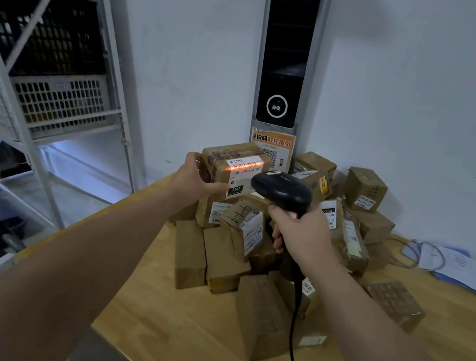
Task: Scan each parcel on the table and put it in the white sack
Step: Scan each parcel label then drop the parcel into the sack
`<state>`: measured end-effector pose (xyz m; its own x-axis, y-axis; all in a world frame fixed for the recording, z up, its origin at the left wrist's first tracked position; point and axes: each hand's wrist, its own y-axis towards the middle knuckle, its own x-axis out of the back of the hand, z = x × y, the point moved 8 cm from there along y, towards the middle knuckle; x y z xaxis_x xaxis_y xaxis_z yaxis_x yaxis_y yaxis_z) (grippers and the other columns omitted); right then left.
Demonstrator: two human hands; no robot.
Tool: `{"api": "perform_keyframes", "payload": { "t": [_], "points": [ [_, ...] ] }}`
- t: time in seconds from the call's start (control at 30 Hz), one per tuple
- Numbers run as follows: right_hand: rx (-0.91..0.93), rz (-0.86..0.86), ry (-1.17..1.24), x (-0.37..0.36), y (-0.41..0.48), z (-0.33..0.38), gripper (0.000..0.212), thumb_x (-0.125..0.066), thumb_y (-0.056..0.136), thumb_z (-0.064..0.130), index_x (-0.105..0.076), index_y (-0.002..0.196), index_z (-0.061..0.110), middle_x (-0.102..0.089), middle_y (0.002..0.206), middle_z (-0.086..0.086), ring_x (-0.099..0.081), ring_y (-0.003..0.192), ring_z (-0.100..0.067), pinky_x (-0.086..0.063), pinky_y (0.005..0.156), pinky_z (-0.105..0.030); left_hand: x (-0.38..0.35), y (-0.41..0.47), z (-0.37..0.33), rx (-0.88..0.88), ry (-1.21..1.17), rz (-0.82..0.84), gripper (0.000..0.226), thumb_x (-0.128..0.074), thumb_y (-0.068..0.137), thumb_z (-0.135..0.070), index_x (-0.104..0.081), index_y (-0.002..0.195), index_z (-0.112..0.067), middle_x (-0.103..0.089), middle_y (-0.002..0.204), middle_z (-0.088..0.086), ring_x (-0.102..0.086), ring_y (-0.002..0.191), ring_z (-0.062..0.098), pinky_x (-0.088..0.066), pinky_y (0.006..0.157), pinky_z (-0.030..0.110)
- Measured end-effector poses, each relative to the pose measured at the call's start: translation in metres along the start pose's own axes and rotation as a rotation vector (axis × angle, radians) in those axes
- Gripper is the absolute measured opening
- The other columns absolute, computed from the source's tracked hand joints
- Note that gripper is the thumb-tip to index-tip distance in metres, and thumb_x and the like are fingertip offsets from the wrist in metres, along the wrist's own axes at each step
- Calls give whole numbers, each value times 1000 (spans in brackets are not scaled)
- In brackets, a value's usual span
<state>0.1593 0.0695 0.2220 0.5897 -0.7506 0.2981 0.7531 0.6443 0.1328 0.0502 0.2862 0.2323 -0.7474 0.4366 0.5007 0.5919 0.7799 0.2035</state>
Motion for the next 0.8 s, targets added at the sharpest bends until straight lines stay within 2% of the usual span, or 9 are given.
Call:
{"api": "perform_keyframes", "payload": {
  "t": [0.2, 0.33, 0.47, 0.7, 0.8],
  "points": [
    [7, 2, 39, -3, -5, -1, 19, -64, 90, 24, -61, 77, 11, -62, 61, -3, -56, 41, -3, -47, 48, -20, -3, -2, -2, 7, 21, -4, 79, -80, 77, -25, -30, 137, -14, -49, 137, 6, -51, 114, 15, -46, 82, 23],
    [27, -20, 59, -1, -6, 3, 20, -64, 91, 22, -60, 73, 13, -61, 60, -5, -55, 40, -3, -46, 47, -19, -2, -2, -4, 2, 14, 7, 80, -81, 76, -25, -30, 137, -13, -50, 136, 6, -50, 107, 11, -46, 83, 23],
    [41, -30, 114, -1, -12, -1, 16, -65, 90, 20, -60, 77, 13, -60, 60, -3, -56, 42, -3, -48, 47, -20, -2, -5, -2, 20, -6, -1, 77, -80, 77, -23, -32, 136, -11, -52, 134, 6, -54, 110, 14, -49, 83, 25],
    [25, -73, 170, -7, -29, -27, 21, -68, 88, 17, -61, 71, 10, -58, 53, -3, -56, 43, -7, -51, 48, -23, -6, -18, 5, 42, -30, 16, 74, -79, 77, -31, -35, 133, -12, -49, 114, -3, -50, 103, 12, -47, 76, 19],
    [1, -73, 186, -9, -34, -32, 20, -68, 89, 20, -62, 72, 10, -59, 55, -4, -57, 45, -9, -51, 49, -24, -5, -25, 12, 37, -20, 2, 74, -81, 74, -34, -36, 130, -16, -49, 115, -5, -52, 103, 13, -48, 76, 21]
  ]
}}
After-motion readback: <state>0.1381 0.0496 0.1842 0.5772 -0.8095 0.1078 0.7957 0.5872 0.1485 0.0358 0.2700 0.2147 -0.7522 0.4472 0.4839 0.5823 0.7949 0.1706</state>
